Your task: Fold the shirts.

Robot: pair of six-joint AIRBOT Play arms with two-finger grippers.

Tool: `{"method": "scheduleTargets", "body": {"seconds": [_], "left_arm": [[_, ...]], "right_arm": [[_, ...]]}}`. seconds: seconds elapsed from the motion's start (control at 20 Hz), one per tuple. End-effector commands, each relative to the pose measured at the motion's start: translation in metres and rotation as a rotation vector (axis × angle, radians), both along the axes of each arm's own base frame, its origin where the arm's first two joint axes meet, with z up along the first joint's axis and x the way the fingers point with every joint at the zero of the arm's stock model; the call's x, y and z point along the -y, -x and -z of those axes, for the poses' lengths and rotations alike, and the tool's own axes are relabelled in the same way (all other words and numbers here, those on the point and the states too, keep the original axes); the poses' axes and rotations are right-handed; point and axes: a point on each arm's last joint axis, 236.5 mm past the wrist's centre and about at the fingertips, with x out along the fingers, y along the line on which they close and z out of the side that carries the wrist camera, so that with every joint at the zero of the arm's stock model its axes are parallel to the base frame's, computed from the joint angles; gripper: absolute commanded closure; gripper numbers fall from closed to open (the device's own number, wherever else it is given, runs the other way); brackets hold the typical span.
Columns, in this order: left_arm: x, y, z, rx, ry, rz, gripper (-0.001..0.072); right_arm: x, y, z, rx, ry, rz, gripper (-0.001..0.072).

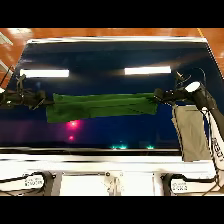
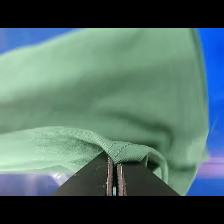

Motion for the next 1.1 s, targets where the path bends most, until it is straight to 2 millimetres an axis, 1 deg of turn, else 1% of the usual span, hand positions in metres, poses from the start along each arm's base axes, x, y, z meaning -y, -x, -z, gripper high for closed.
{"method": "scheduleTargets", "body": {"seconds": [0.0, 0.1, 0.2, 0.3, 0.35, 0.4, 0.45, 0.5, 0.55, 0.6, 0.65, 0.7, 0.75, 0.8, 0.85, 0.9, 0.95, 1.05], "left_arm": [[0.009, -0.04, 0.016, -0.017, 0.035, 0.016, 0.0667], [0.011, -0.054, 0.031, -0.033, 0.041, 0.028, 0.0667], [0.011, -0.06, 0.047, -0.075, 0.059, 0.01, 0.0667], [0.013, -0.056, 0.062, -0.127, 0.081, -0.004, 0.0665], [0.015, -0.053, 0.066, -0.152, 0.092, -0.001, 0.0628], [0.017, -0.049, 0.068, -0.172, 0.103, 0.004, 0.0479], [0.019, -0.045, 0.067, -0.185, 0.111, 0.017, 0.0281], [0.02, -0.04, 0.064, -0.197, 0.121, 0.032, 0.0169], [0.021, -0.035, 0.06, -0.212, 0.133, 0.054, 0.016], [0.021, -0.029, 0.055, -0.228, 0.147, 0.076, 0.0161], [0.02, -0.025, 0.049, -0.24, 0.16, 0.095, 0.0161], [0.02, -0.02, 0.042, -0.251, 0.171, 0.115, 0.0161], [0.02, -0.016, 0.036, -0.256, 0.178, 0.131, 0.0161], [0.02, -0.015, 0.031, -0.252, 0.179, 0.141, 0.0162], [0.021, -0.015, 0.025, -0.239, 0.173, 0.142, 0.0162], [0.022, -0.015, 0.019, -0.224, 0.167, 0.146, 0.0162], [0.024, -0.015, 0.013, -0.211, 0.161, 0.151, 0.0162], [0.029, -0.015, 0.004, -0.191, 0.151, 0.164, 0.0162]], "right_arm": [[0.008, -0.033, 0.018, 0.028, 0.019, 0.047, 0.0654], [0.016, -0.047, 0.027, 0.06, 0.032, 0.092, 0.0654], [0.018, -0.053, 0.035, 0.065, 0.023, 0.12, 0.0653], [0.015, -0.047, 0.048, 0.028, 0.017, 0.11, 0.0652], [0.013, -0.043, 0.053, 0.006, 0.011, 0.1, 0.0648], [0.011, -0.04, 0.056, -0.011, 0.006, 0.092, 0.0634], [0.01, -0.038, 0.057, -0.02, 0.005, 0.085, 0.0591], [0.01, -0.037, 0.056, -0.019, 0.004, 0.083, 0.0289], [0.01, -0.037, 0.052, -0.012, 0.007, 0.075, 0.0073], [0.013, -0.036, 0.044, 0.007, 0.018, 0.056, 0.0059], [0.022, -0.036, 0.036, 0.024, 0.044, 0.047, 0.0059], [0.035, -0.035, 0.03, 0.037, 0.082, 0.043, 0.0059], [0.048, -0.032, 0.028, 0.031, 0.109, 0.053, 0.0058], [0.058, -0.026, 0.03, -0.001, 0.106, 0.083, 0.0052], [0.063, -0.02, 0.036, -0.045, 0.082, 0.112, 0.0052], [0.061, -0.014, 0.044, -0.098, 0.039, 0.137, 0.0052], [0.052, -0.01, 0.052, -0.135, -0.011, 0.139, 0.0052], [0.032, -0.009, 0.069, -0.176, -0.097, 0.136, 0.0052]]}}
